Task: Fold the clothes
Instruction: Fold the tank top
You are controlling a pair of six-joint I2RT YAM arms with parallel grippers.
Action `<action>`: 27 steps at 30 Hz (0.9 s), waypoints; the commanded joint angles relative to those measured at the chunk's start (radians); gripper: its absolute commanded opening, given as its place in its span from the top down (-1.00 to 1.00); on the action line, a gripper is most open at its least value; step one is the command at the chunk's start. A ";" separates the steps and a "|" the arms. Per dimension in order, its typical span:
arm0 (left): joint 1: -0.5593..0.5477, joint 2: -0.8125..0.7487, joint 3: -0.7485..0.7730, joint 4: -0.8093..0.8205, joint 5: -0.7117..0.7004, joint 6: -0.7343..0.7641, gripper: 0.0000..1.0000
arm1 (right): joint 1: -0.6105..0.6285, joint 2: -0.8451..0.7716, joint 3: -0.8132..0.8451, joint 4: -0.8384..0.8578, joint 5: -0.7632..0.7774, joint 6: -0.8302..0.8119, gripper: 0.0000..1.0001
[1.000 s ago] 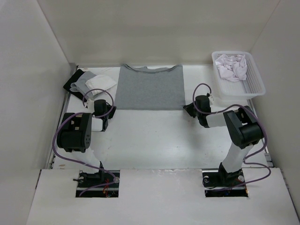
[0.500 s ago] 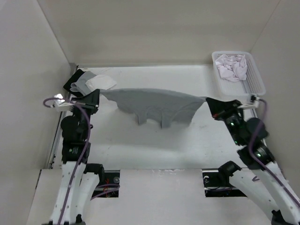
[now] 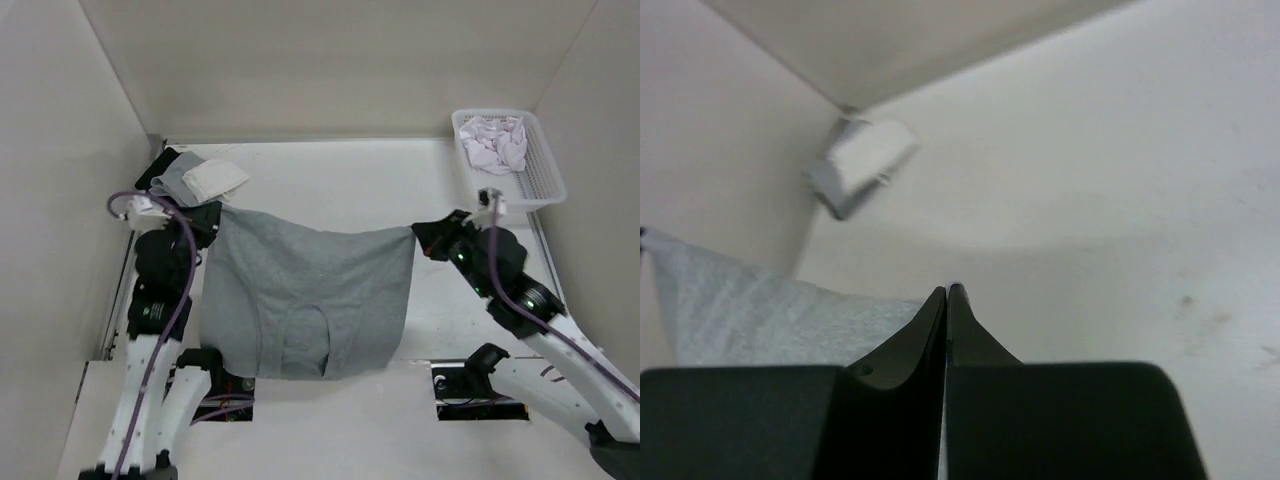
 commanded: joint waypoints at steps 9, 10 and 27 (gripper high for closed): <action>0.016 0.991 0.220 0.438 -0.064 -0.016 0.98 | -0.473 0.915 0.288 0.437 -0.448 0.062 0.98; 0.016 1.054 0.284 0.427 -0.038 -0.017 0.98 | -0.488 0.979 0.354 0.424 -0.456 0.062 0.98; 0.062 0.639 -0.265 0.587 0.026 -0.082 0.98 | -0.532 0.644 -0.134 0.538 -0.430 0.089 0.98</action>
